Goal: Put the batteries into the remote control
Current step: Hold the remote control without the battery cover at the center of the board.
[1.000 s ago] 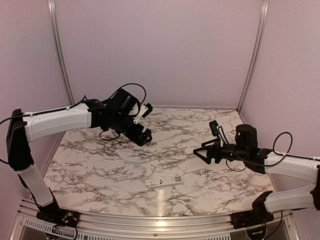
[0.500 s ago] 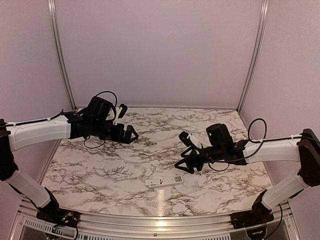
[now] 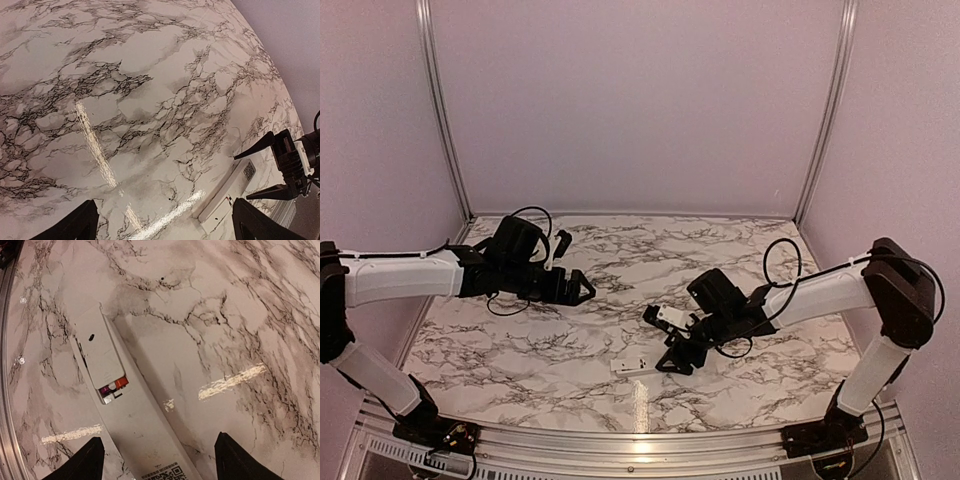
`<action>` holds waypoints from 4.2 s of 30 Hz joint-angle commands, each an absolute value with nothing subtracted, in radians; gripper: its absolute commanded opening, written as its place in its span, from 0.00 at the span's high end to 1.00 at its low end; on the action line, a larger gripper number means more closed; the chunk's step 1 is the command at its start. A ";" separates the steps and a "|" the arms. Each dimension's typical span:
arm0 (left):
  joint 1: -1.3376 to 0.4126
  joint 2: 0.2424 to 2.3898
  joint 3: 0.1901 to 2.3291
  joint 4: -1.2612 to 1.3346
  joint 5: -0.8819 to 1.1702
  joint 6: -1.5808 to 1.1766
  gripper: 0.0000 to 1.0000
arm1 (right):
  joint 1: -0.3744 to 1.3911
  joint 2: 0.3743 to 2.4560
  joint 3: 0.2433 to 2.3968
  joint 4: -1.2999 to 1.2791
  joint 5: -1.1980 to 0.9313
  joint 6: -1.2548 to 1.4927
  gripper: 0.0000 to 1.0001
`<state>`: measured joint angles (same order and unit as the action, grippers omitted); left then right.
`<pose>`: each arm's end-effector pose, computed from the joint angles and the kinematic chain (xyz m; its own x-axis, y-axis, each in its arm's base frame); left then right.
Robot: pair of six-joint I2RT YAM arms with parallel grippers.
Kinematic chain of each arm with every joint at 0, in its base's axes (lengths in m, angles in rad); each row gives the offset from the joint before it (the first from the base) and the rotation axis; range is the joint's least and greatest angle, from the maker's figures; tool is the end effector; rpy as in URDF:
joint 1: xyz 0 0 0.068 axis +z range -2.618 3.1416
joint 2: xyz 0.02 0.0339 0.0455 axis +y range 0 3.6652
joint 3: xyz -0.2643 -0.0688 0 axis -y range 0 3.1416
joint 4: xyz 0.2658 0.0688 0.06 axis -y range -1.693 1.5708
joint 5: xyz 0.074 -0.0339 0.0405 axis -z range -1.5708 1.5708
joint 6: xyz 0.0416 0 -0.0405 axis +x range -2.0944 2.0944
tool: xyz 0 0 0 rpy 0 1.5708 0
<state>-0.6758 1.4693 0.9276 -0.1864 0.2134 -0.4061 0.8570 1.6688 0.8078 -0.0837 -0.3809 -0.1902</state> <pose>0.2578 -0.2180 0.2145 -0.7672 0.1203 -0.6301 0.4698 0.7741 -0.4243 0.2047 0.2600 0.1228 -0.3613 -0.6852 -0.6324 -0.9294 0.3193 0.1850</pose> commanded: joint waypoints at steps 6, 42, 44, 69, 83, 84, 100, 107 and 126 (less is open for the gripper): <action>-0.672 1.457 0.872 -0.103 0.272 -0.431 0.04 | 0.880 1.733 0.912 -0.166 -0.347 -0.276 0.27; -0.663 1.502 0.845 -0.099 0.261 -0.464 0.11 | 0.943 1.810 1.002 -0.296 -0.344 -0.305 0.46; -0.662 1.507 0.844 -0.100 0.260 -0.466 0.12 | 0.950 1.809 1.000 -0.297 -0.331 -0.294 0.47; -0.661 1.612 0.853 -0.077 0.302 -0.492 0.24 | 1.024 1.799 0.948 -0.180 -0.165 -0.068 0.42; -0.663 1.635 0.792 0.022 0.348 -0.534 0.37 | 1.027 1.832 1.055 -0.163 -0.192 -0.202 0.26; -0.662 1.637 0.788 0.029 0.353 -0.538 0.37 | 1.026 1.840 1.066 -0.163 -0.192 -0.215 0.26; -0.677 1.677 0.751 0.103 0.383 -0.582 0.42 | 1.026 1.898 1.153 -0.207 -0.206 -0.269 0.33; -0.686 1.690 0.755 0.117 0.385 -0.593 0.43 | 1.029 1.907 1.157 -0.214 -0.236 -0.282 0.40; -0.716 1.715 0.756 0.131 0.403 -0.600 0.54 | 1.045 1.893 1.151 -0.216 -0.216 -0.291 0.59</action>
